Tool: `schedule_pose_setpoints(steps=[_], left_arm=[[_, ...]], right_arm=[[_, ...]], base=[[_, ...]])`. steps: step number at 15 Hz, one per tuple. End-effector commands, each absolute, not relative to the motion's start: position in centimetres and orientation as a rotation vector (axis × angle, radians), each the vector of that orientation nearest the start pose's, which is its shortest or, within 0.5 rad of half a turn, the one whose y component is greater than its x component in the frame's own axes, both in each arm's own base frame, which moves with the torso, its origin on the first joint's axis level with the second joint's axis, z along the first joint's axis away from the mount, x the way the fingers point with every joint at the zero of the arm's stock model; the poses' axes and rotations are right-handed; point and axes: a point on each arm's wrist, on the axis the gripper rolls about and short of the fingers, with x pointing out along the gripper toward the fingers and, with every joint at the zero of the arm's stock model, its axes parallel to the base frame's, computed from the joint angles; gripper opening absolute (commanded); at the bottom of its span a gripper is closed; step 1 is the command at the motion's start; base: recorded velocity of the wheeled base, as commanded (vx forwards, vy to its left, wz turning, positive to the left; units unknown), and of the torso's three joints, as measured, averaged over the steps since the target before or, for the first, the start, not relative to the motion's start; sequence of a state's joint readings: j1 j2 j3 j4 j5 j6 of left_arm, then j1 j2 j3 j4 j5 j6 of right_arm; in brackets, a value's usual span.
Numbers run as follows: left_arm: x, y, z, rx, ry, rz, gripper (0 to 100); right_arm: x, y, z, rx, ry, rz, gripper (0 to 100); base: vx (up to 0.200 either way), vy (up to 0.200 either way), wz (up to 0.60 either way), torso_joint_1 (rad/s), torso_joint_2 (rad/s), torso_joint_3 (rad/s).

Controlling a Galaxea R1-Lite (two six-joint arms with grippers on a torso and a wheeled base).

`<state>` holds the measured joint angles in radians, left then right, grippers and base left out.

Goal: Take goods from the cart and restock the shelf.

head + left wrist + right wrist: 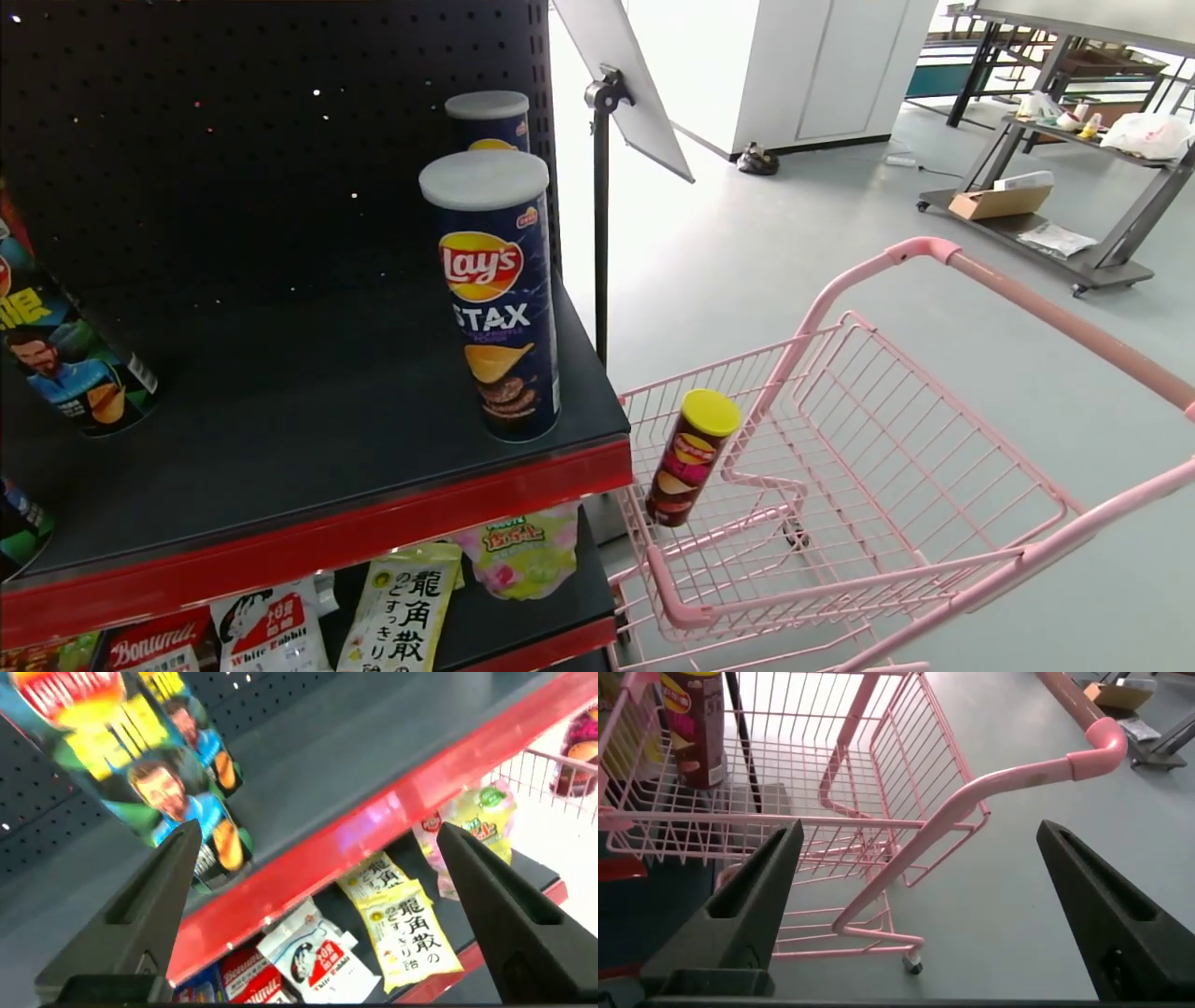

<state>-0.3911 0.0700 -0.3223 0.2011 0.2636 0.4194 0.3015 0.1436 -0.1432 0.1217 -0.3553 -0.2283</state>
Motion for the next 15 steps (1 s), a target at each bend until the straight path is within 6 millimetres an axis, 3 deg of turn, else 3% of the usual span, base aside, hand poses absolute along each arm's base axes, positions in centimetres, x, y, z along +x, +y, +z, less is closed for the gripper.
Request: schedule_pose_setpoints(steps=[1, 4, 5, 6, 8, 9, 10, 11, 13, 15], left_arm=[[-4.1, 2.3, 14.1, 0.404, -0.068, -0.117, 100], [-4.2, 2.3, 13.8, 0.402, -0.072, -0.116, 100], [-4.2, 2.4, 13.5, 0.400, -0.078, -0.114, 100], [-4.2, 2.4, 13.6, 0.399, -0.078, -0.116, 100], [-4.2, 2.4, 13.5, 0.393, -0.073, -0.114, 100], [-4.2, 2.4, 13.5, 0.391, -0.072, -0.110, 100], [-4.2, 2.4, 13.6, 0.385, -0.074, -0.106, 100], [-4.1, 2.3, 13.7, 0.346, -0.068, -0.111, 100], [-4.1, 2.3, 13.9, 0.236, -0.056, -0.118, 100], [-4.1, 2.3, 13.9, 0.218, -0.056, -0.117, 100]], right_arm=[[-1.8, -1.4, 10.0, -0.272, 0.135, -0.039, 100], [-1.9, -1.4, 9.8, -0.274, 0.141, -0.029, 100], [-1.2, -1.1, 11.2, -0.270, 0.159, 0.058, 100], [0.0, -0.5, 13.6, -0.233, 0.170, 0.154, 100], [5.1, 1.8, 18.1, -0.130, 0.209, 0.296, 100], [7.0, 2.6, 18.8, -0.120, 0.223, 0.299, 100], [11.1, 4.4, 19.1, -0.093, 0.264, 0.335, 100], [13.5, 5.6, 18.5, -0.059, 0.284, 0.387, 100], [17.3, 7.6, 16.7, -0.055, 0.298, 0.430, 100], [20.0, 9.4, 14.8, -0.053, 0.338, 0.498, 100]], base=[[0.000, 0.000, 0.00, -0.188, 0.52, 0.334], [0.000, 0.000, 0.00, -0.100, 0.30, 0.194], [0.000, 0.000, 0.00, -0.022, 0.08, 0.056], [0.000, 0.000, 0.00, 0.000, 0.00, 0.000], [0.000, 0.000, 0.00, 0.000, 0.00, 0.000], [0.000, 0.000, 0.00, 0.000, 0.00, 0.000], [0.000, 0.000, 0.00, 0.000, 0.00, 0.000], [0.000, 0.000, 0.00, 0.000, 0.00, 0.000], [0.000, 0.000, 0.00, 0.000, 0.00, 0.000], [0.000, 0.000, 0.00, 0.000, 0.00, 0.000]])
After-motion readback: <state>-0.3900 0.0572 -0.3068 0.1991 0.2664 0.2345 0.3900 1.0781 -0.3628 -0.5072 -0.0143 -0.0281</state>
